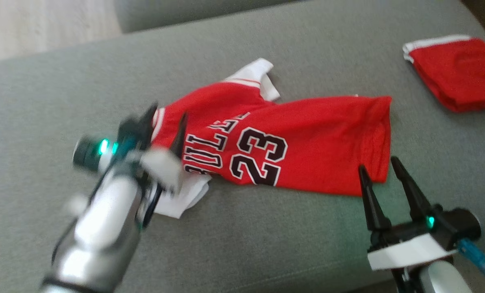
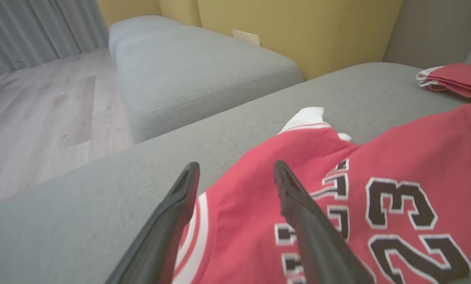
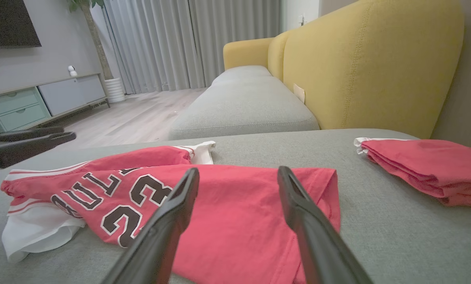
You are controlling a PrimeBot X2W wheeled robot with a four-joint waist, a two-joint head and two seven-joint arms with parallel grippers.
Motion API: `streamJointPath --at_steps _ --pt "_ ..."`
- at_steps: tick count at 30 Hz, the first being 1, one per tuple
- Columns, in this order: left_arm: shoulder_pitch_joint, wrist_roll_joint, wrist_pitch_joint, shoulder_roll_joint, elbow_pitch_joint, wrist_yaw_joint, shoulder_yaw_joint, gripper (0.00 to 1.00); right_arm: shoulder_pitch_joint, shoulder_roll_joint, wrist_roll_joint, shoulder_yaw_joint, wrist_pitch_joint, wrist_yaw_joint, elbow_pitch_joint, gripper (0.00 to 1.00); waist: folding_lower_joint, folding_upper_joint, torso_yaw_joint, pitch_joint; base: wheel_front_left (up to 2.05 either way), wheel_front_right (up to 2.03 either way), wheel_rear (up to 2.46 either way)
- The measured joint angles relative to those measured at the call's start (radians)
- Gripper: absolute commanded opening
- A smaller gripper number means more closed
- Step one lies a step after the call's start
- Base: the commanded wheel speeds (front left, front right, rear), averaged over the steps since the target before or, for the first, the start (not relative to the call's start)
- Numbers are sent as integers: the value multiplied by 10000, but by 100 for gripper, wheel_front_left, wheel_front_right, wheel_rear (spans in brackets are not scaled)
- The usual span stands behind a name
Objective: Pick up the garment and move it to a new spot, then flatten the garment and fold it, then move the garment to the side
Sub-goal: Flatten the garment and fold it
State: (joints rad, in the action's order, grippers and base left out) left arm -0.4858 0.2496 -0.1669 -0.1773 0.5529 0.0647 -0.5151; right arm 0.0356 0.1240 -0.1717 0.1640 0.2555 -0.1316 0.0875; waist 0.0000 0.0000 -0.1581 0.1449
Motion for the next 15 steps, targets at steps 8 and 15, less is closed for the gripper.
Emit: streamJointPath --at_steps 8,15 --pt "-3002 -1089 1229 199 2830 -725 -1001 100 -841 21 -19 73 0 0 -109 100 0 0 -521 1212 0 0 0" --pt "-4043 -1179 1423 238 4600 -1034 -1204 100 -1122 52 -33 -8 0 0 -222 100 1 0 -979 1973 0 0 0"
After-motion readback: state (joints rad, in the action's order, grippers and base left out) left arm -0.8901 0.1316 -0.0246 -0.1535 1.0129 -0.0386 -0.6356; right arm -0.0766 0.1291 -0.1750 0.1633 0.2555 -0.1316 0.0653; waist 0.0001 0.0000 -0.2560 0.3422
